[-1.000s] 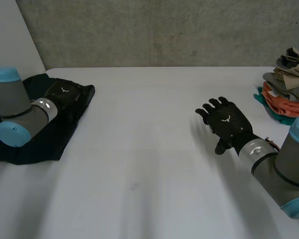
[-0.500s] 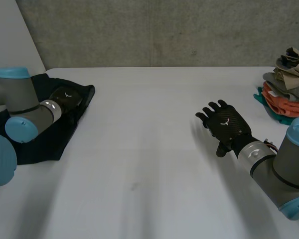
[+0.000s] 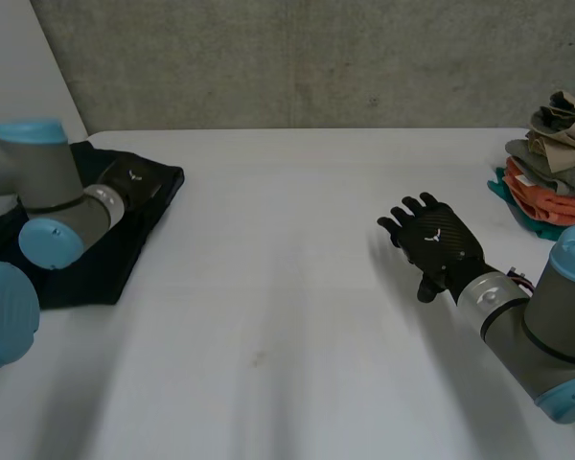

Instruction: Fold the laundry.

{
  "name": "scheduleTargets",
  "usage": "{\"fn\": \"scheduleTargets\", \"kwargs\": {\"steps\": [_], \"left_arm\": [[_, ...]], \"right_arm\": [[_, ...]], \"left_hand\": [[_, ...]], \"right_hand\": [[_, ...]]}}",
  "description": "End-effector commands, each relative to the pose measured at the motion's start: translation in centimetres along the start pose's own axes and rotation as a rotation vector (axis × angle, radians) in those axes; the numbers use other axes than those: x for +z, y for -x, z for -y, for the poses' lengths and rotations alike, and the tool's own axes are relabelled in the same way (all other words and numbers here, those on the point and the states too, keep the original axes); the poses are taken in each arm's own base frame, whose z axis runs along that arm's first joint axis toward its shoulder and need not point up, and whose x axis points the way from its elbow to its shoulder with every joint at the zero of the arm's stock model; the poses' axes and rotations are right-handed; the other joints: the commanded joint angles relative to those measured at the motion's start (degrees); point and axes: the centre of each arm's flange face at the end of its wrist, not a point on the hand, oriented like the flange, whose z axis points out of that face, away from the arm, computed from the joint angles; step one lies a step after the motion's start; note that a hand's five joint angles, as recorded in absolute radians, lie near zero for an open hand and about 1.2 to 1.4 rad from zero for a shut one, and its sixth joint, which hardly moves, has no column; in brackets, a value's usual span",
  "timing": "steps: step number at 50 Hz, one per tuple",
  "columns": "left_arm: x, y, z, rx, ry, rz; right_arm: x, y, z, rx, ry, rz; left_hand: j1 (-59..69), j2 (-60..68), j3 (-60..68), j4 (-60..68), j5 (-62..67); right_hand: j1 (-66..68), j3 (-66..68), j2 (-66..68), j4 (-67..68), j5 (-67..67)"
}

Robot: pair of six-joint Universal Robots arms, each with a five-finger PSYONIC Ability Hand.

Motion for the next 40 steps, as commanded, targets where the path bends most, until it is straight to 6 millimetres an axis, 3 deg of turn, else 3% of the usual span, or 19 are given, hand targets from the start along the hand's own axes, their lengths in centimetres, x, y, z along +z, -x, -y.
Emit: {"fn": "scheduleTargets", "kwargs": {"steps": [1, 7, 14, 18, 24, 32, 33, 34, 35, 36, 40], "left_arm": [[-4.6, -0.7, 8.0, -0.078, -0.129, -0.032], [-11.0, -4.2, 16.1, -0.201, -0.290, -0.136], [-14.8, -9.9, 22.2, -0.240, -0.471, -0.218], [-14.1, -13.1, 23.1, -0.224, -0.491, -0.189], [-12.9, -16.0, 23.2, -0.237, -0.451, -0.107], [-14.1, -19.9, 21.8, -0.263, -0.334, -0.180], [-14.2, -20.0, 21.6, -0.258, -0.317, -0.192], [-14.5, -19.8, 21.3, -0.251, -0.291, -0.203], [-14.6, -19.5, 21.2, -0.247, -0.276, -0.204], [-14.8, -19.1, 21.1, -0.243, -0.264, -0.204], [-15.7, -15.6, 21.3, -0.247, -0.239, -0.164]], "right_arm": [[0.2, -0.8, 0.3, 0.001, -0.009, -0.022], [0.6, -2.0, 0.6, 0.018, -0.019, -0.052], [0.9, -3.6, 0.9, 0.072, -0.021, -0.098], [0.9, -4.3, 0.8, 0.086, -0.012, -0.119], [1.2, -5.0, 0.5, 0.092, 0.001, -0.152], [1.4, -5.7, 0.5, 0.123, 0.015, -0.195], [1.4, -5.8, 0.5, 0.127, 0.015, -0.199], [1.4, -5.8, 0.6, 0.139, 0.013, -0.204], [1.4, -5.9, 0.6, 0.148, 0.012, -0.209], [1.4, -5.9, 0.6, 0.157, 0.012, -0.211], [1.3, -6.0, 1.1, 0.210, 0.011, -0.222]], "left_hand": [[14.81, 11.65, 11.94, 11.52, 13.65], [14.81, 11.65, 11.94, 11.52, 13.65], [14.81, 11.65, 11.94, 11.52, 13.65], [14.81, 11.65, 11.94, 11.52, 13.65], [14.81, 11.65, 11.94, 11.52, 13.65], [12.33, 9.17, 9.46, 9.04, 11.17], [-4.02, -7.17, -6.89, -7.30, -5.18], [-36.49, -39.64, -39.36, -39.77, -37.65], [-47.64, -50.79, -50.51, -50.92, -48.80], [-54.74, -57.90, -57.61, -58.03, -55.90], [-55.19, -58.35, -58.06, -58.48, -56.35]], "right_hand": [[-2.84, -2.05, -2.13, -2.27, -2.75], [-2.84, -2.05, -2.13, -2.27, -2.75], [-2.84, -2.05, -2.13, -2.27, -2.75], [-2.84, -2.05, -2.13, -2.27, -2.75], [-2.84, -2.05, -2.13, -2.27, -2.75], [-2.84, -2.05, -2.13, -2.27, -2.75], [-2.84, -2.05, -2.13, -2.27, -2.75], [-2.84, -2.05, -2.13, -2.27, -2.75], [-2.84, -2.05, -2.13, -2.27, -2.75], [-2.84, -2.05, -2.13, -2.27, -2.75], [-2.84, -2.05, -2.13, -2.27, -2.75]]}}
